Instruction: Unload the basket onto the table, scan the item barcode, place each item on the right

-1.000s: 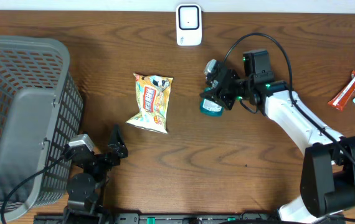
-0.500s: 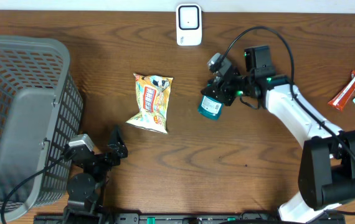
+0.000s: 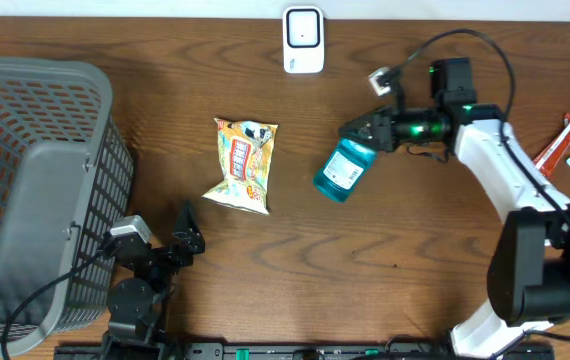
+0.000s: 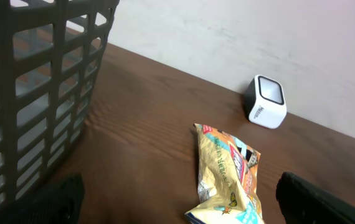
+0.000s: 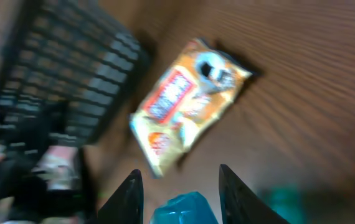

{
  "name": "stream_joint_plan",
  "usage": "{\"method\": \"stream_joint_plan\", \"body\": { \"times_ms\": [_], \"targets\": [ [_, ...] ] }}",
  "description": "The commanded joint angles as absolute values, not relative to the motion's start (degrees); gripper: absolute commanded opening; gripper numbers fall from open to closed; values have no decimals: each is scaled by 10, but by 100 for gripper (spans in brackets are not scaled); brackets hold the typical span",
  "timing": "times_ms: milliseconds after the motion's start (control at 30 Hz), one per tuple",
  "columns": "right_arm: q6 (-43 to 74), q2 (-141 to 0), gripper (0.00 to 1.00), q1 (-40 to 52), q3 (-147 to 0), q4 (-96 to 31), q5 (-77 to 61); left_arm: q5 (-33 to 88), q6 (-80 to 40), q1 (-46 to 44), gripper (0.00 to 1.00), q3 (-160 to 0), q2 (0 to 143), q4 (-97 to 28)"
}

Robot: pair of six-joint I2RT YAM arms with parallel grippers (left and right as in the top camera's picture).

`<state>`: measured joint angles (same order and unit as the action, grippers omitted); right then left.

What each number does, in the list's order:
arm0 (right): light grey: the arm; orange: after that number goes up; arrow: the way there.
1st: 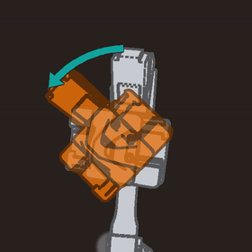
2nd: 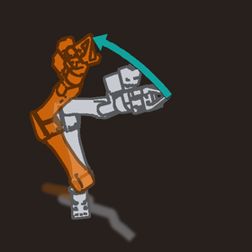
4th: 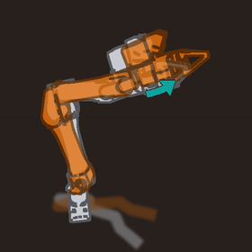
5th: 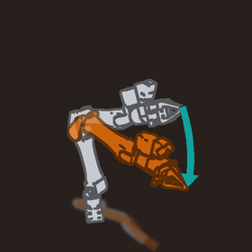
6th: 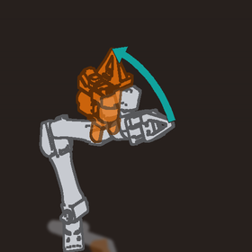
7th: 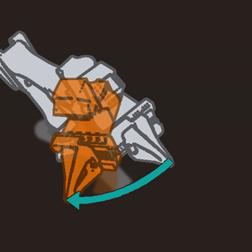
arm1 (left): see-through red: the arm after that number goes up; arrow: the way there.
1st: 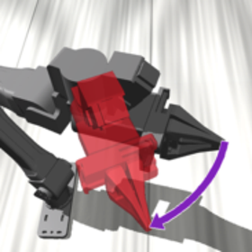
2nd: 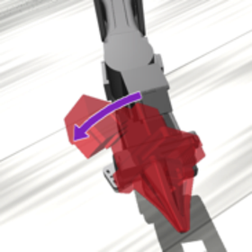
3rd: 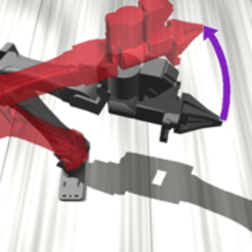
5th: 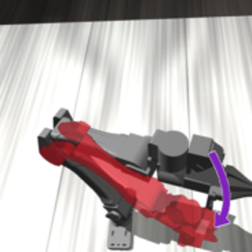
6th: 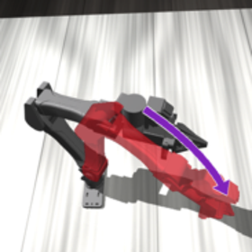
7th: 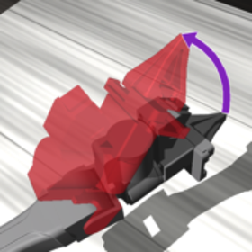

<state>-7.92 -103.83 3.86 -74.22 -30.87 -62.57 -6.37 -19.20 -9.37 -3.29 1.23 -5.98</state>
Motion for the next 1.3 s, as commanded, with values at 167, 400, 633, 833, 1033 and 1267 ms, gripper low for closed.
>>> {"method": "stream_joint_plan", "body": {
  "times_ms": [167, 400, 633, 833, 1033, 1267],
  "targets": [
    [-74, -938, 1, 0, -759, -397, -653, -71, -185, -91, 98, -20, 10, -72],
    [-124, -902, 1, 3, -759, -429, -625, -71, -185, -91, 98, -20, 10, -72],
    [-178, -899, 1, 47, -747, -405, -422, -71, -185, -91, 98, -20, 10, -72],
    [-171, -900, 1, 131, -703, -260, -300, -71, -185, -91, 98, -20, 10, -72],
    [-153, -919, 1, 200, -695, -226, -135, -71, -185, -91, 98, -20, 10, -72],
    [-126, -983, 1, 202, -695, -189, -136, -71, -185, -91, 98, -20, 10, -72]
  ]
}}
